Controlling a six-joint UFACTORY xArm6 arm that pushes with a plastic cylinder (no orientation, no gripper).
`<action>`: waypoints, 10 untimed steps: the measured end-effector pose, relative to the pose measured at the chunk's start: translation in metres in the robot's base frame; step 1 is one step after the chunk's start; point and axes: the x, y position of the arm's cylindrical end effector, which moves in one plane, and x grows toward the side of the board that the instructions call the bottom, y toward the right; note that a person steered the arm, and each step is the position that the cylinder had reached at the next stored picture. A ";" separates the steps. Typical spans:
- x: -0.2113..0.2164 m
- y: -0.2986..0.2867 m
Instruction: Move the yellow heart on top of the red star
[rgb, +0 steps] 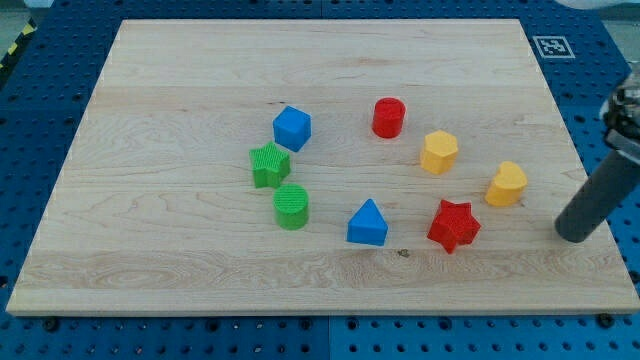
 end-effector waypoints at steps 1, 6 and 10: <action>-0.028 0.001; -0.057 -0.061; -0.071 -0.075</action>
